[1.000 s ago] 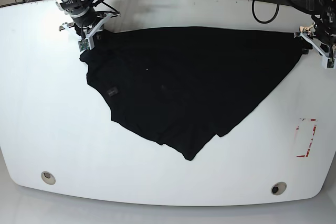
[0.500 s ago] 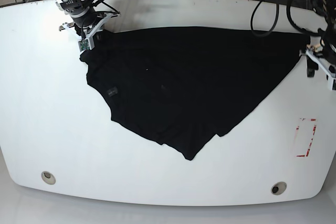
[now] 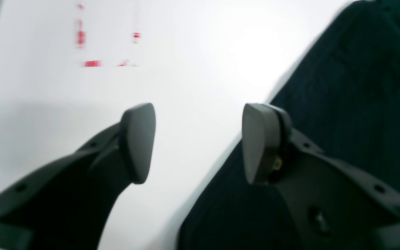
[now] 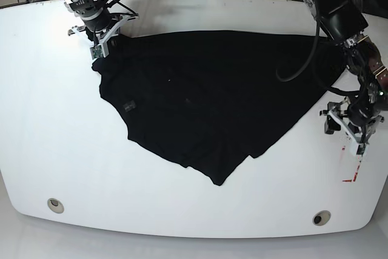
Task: Layout the t-shirt on the table in an organized manner, then fold the t-shirt properly
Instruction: 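Move the left gripper to the shirt's side and grasp its edge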
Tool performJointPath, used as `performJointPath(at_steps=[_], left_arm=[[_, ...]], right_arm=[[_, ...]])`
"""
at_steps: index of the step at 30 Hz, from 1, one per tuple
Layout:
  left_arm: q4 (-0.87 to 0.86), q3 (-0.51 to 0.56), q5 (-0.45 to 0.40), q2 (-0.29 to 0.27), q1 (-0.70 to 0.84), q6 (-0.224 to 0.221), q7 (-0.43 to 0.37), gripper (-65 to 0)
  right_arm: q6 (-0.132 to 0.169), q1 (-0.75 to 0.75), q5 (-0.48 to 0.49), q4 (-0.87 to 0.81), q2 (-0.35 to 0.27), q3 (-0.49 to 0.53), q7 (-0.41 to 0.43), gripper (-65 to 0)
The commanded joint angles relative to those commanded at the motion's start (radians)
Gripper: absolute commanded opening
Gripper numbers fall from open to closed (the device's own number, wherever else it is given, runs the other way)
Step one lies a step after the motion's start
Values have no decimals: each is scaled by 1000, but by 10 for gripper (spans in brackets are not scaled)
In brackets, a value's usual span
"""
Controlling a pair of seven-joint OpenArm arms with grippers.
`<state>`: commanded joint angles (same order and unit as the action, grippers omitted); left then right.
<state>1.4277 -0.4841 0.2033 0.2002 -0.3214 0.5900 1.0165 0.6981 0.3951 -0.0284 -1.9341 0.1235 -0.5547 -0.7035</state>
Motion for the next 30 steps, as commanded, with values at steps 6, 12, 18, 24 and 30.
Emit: performJointPath(at_steps=[6, 12, 18, 24, 30], left_arm=[[-204, 55, -29, 0, -68, 0, -98, -278], [-400, 121, -26, -2, -126, 0, -184, -278], [-528, 140, -25, -25, -167, 2, -252, -278], [-582, 155, -25, -60, -187, 3, -253, -278], [-591, 172, -26, -107, -195, 3, -253, -278]], right_arm=[[0, -5, 0, 0, 0, 0, 0, -644], [0, -5, 0, 0, 0, 0, 0, -644], [0, -5, 0, 2, 0, 0, 0, -644], [0, -14, 0, 2, 0, 0, 2, -644], [0, -18, 0, 2, 0, 0, 2, -644]])
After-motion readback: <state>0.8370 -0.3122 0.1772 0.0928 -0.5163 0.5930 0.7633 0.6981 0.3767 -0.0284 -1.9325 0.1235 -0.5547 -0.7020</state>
